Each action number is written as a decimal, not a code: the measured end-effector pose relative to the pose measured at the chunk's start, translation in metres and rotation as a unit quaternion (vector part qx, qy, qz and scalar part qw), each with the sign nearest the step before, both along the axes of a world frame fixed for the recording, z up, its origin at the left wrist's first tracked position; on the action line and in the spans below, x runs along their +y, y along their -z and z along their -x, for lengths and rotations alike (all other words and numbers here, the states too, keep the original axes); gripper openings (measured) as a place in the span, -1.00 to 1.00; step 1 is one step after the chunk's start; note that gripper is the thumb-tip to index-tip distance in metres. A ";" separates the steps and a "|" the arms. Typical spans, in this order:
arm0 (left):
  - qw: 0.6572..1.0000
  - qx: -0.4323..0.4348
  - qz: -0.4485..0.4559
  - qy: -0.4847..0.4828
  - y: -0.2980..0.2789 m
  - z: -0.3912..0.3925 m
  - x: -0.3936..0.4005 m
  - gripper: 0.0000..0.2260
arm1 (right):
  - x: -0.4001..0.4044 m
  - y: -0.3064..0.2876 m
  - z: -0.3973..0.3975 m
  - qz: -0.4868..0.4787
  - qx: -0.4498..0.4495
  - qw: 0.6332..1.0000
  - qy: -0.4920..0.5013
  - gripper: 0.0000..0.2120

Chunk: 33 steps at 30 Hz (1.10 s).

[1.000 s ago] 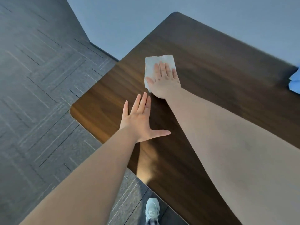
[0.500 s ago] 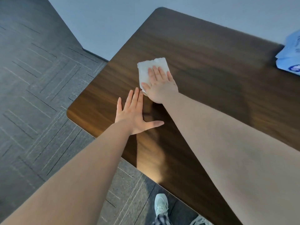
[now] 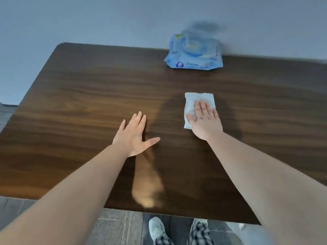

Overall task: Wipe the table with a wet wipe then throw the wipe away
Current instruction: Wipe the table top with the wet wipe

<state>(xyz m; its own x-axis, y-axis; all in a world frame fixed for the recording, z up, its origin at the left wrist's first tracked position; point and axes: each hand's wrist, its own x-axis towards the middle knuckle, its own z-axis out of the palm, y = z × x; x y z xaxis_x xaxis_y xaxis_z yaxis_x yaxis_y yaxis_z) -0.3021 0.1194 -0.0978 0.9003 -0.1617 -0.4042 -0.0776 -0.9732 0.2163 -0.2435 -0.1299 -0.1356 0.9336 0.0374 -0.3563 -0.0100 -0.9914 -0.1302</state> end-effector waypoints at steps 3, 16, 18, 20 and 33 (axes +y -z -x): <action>0.997 -0.004 0.003 0.072 0.003 -0.009 -0.065 -0.14 | -0.090 -0.004 0.013 0.010 -0.003 0.996 0.084 -0.38; 0.969 -0.020 -0.050 0.241 0.011 -0.042 -0.277 -0.09 | -0.356 -0.014 0.076 0.032 0.006 0.947 0.320 -0.35; 0.970 -0.017 -0.065 0.236 0.016 -0.041 -0.293 -0.06 | -0.377 -0.014 0.080 0.036 0.008 0.942 0.333 -0.36; 0.972 -0.023 -0.076 0.219 0.023 -0.037 -0.301 -0.05 | -0.389 -0.013 0.081 0.038 0.011 0.942 0.334 -0.36; 0.978 -0.014 -0.055 0.203 0.020 -0.031 -0.303 -0.10 | -0.356 -0.014 0.070 0.038 0.044 0.954 0.295 -0.38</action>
<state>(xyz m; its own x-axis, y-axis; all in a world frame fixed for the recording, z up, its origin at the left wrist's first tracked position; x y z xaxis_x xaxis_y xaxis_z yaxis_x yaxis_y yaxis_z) -0.2706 -0.1837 -0.1179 0.7815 -0.4652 -0.4158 -0.4668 -0.8781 0.1051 -0.3138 -0.4861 -0.1217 0.7499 -0.5151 -0.4151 -0.5774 -0.8159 -0.0307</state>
